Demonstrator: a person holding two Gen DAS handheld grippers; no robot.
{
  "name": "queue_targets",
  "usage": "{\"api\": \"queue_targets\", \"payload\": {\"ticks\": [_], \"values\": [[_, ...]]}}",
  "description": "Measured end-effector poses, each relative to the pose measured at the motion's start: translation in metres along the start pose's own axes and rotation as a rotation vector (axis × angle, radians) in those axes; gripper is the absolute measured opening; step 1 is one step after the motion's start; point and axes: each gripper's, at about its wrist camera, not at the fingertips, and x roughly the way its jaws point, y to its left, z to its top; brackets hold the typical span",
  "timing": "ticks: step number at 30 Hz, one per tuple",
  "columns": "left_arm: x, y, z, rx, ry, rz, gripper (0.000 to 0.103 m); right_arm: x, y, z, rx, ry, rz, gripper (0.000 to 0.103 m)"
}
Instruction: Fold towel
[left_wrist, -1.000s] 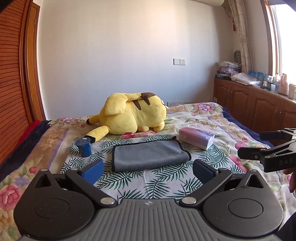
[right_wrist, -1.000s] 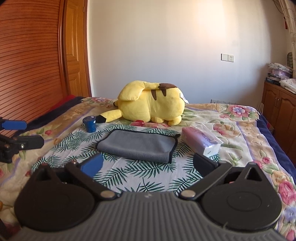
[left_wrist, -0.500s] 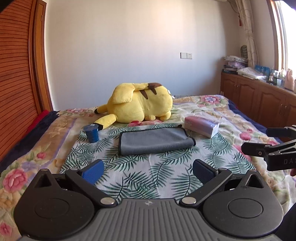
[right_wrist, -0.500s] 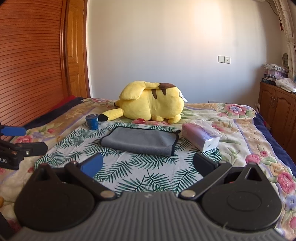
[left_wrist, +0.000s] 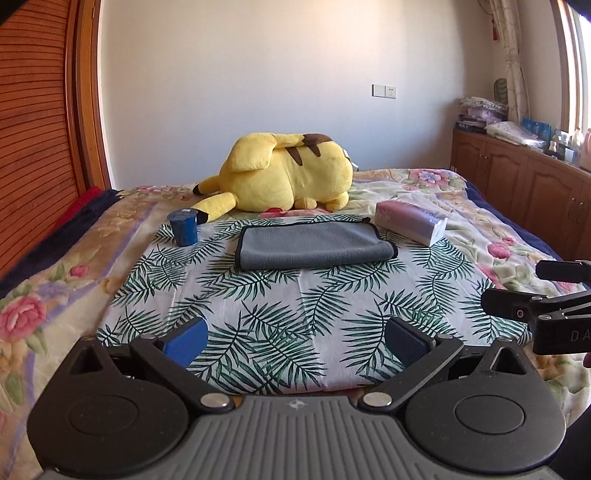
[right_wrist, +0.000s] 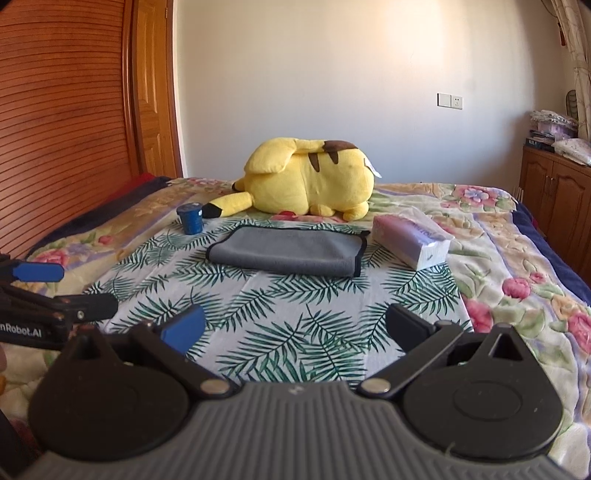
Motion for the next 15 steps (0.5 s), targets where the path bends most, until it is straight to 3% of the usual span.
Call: {"api": "queue_targets", "payload": {"ticks": [15], "values": [[0.013,0.008,-0.014,0.029,-0.007,0.025,0.087,0.009,-0.003,-0.010,0.007,0.009,-0.017,0.103]]}}
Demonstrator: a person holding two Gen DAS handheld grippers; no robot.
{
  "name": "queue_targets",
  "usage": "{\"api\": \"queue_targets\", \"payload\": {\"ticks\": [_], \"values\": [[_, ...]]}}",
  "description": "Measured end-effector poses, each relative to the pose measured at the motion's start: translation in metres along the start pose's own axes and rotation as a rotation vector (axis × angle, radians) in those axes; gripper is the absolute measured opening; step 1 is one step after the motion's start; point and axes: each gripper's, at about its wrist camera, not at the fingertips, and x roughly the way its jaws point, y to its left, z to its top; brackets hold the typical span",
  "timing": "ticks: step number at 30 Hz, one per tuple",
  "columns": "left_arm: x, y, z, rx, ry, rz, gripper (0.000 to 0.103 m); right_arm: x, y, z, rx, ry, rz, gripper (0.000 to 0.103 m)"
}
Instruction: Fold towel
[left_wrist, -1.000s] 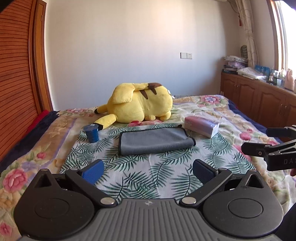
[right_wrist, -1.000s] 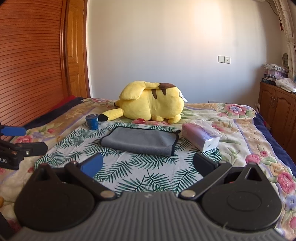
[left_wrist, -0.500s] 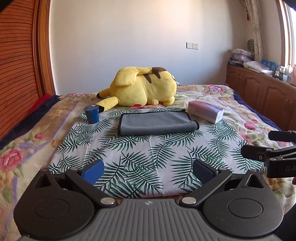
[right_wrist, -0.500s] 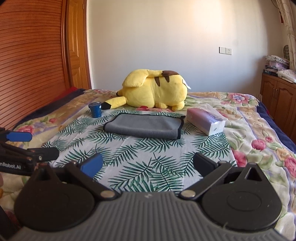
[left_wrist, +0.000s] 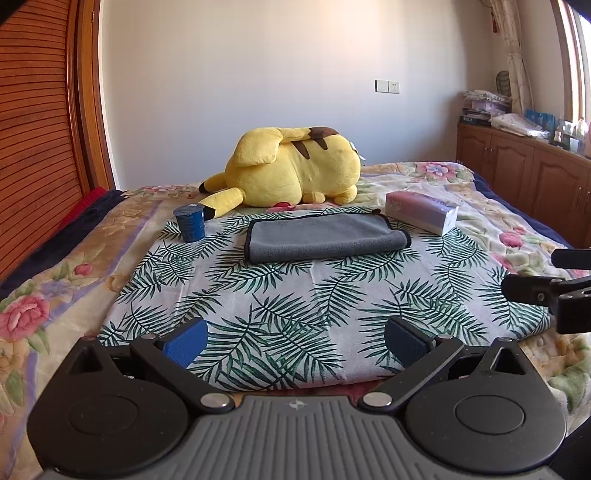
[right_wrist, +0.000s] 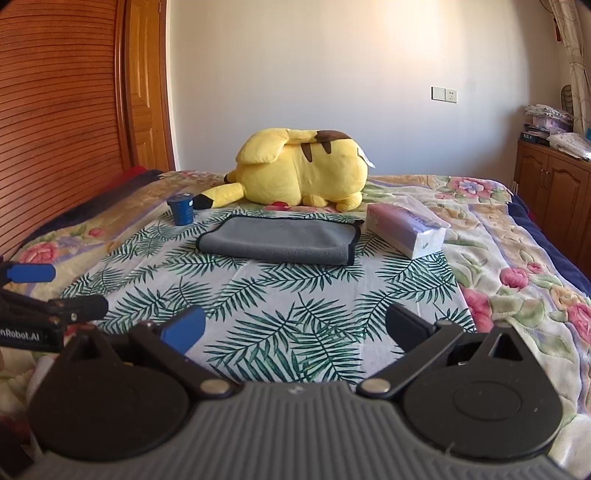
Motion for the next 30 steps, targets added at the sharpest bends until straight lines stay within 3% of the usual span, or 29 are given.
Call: {"api": "queue_targets", "payload": {"ticks": [30], "values": [[-0.025,-0.001,0.005,0.002,-0.150,0.021,0.087,-0.011,-0.008,0.001,0.021,-0.089,-0.035,0.103]]}}
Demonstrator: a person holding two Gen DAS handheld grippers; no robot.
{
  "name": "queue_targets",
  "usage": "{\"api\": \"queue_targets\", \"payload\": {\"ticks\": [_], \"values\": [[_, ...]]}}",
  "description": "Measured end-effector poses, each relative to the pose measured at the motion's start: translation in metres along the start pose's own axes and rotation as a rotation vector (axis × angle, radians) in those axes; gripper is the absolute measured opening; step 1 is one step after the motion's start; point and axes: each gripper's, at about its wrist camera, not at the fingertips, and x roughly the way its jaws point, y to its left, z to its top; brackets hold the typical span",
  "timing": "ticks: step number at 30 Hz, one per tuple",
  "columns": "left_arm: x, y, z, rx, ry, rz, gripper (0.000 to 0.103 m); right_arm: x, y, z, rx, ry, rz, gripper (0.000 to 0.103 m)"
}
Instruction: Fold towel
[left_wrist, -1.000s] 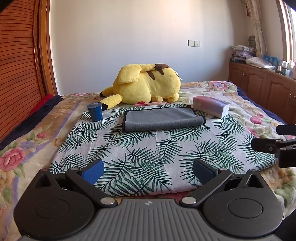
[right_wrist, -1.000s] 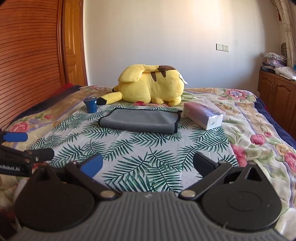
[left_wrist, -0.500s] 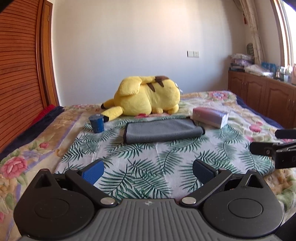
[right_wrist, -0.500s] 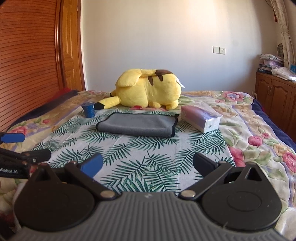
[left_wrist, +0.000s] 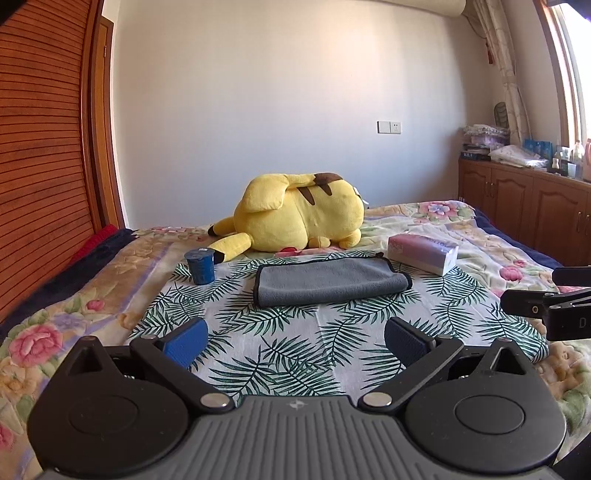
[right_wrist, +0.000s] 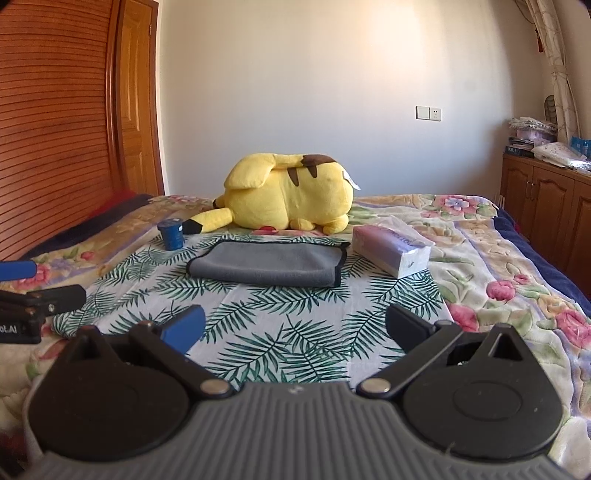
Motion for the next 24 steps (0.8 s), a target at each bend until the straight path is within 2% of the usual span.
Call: {"api": "queue_targets", "payload": {"ticks": [24], "values": [[-0.0047,0.0026,0.0024,-0.007,-0.045,0.017,0.087,-0.0053,-0.0031,0.0007,0.017,-0.049,-0.051,0.103]]}}
